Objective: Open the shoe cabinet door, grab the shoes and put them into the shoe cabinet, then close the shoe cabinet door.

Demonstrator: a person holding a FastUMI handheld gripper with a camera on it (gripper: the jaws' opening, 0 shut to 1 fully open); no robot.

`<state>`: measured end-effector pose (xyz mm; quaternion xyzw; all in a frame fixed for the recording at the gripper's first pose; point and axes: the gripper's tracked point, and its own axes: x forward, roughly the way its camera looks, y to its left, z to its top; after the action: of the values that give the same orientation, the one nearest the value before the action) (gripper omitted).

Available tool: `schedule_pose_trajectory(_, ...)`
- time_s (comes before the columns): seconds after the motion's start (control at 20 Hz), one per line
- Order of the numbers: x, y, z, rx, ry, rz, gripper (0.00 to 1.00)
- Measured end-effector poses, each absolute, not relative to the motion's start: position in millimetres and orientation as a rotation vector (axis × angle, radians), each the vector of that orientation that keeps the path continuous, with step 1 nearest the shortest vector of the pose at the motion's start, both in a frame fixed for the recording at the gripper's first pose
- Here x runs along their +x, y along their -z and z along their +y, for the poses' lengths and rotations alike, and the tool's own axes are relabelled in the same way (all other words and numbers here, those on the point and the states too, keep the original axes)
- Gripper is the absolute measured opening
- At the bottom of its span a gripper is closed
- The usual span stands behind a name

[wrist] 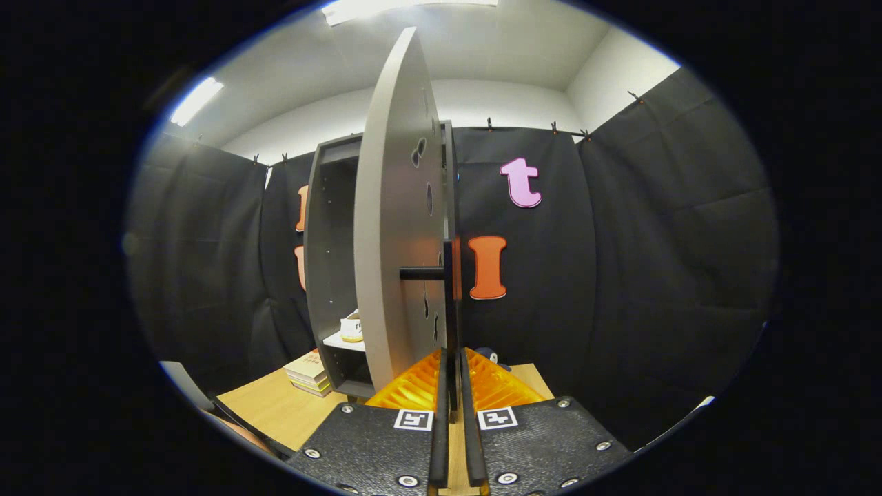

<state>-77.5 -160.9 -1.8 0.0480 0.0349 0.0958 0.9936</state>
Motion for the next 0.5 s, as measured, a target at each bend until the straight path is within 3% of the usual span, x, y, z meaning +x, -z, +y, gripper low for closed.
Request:
schedule_pose_trajectory(0.3, -92, -18, -169, 0.0, -0.122, -0.058, 0.35)
schedule_pose_trajectory(0.35, -92, -15, -166, -0.013, -0.115, -0.051, 0.44)
schedule_pose_trajectory(0.5, -101, -8, -150, -0.053, -0.101, -0.005, 0.56)
